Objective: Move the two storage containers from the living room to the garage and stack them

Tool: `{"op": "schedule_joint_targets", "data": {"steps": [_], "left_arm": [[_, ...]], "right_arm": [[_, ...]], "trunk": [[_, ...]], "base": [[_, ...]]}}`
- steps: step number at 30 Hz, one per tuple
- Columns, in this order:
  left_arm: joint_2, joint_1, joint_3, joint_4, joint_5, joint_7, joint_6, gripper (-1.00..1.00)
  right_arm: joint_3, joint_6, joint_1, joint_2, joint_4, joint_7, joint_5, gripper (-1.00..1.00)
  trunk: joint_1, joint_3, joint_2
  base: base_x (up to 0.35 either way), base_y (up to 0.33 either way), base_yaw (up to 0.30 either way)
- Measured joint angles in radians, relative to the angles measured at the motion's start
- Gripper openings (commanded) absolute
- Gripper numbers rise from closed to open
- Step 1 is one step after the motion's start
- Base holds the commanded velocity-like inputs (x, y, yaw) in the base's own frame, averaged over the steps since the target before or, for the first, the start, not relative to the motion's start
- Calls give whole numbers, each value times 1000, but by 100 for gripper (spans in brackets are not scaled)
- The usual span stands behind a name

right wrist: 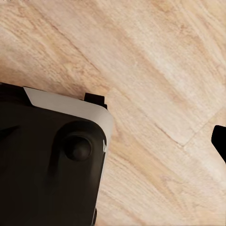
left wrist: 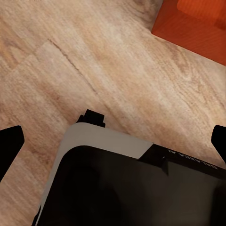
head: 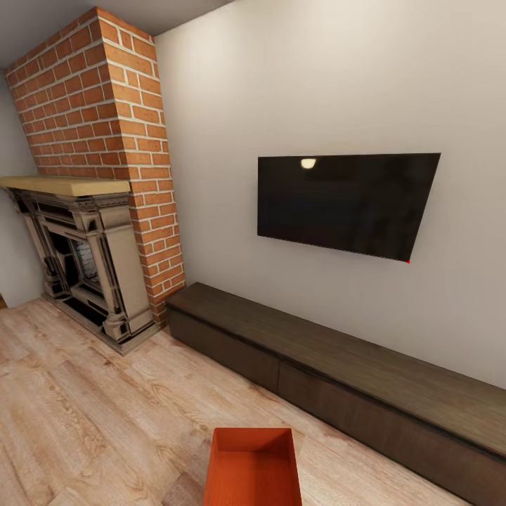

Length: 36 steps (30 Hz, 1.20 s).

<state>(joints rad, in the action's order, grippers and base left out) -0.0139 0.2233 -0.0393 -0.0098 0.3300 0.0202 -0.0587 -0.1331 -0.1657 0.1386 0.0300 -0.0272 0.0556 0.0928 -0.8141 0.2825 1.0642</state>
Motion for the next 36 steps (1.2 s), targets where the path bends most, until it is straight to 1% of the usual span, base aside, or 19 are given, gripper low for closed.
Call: {"op": "schedule_joint_targets", "data": {"steps": [8,18,36], "left_arm": [[-3,0,0,-2,-2,0,-1,100],[-8,0,6,-6,-13,0,-2,100],[-8,0,9,-6,-14,0,-2,100]], "right_arm": [[0,2,0,-5,0,0,1,100],[2,6,0,-6,0,-11,0,100],[3,5,0,-1,-1,-14,0,100]], "trunk": [[0,4,0],[0,19,0],[0,48,0]], "base": [[0,0,0],[0,0,0],[0,0,0]]}}
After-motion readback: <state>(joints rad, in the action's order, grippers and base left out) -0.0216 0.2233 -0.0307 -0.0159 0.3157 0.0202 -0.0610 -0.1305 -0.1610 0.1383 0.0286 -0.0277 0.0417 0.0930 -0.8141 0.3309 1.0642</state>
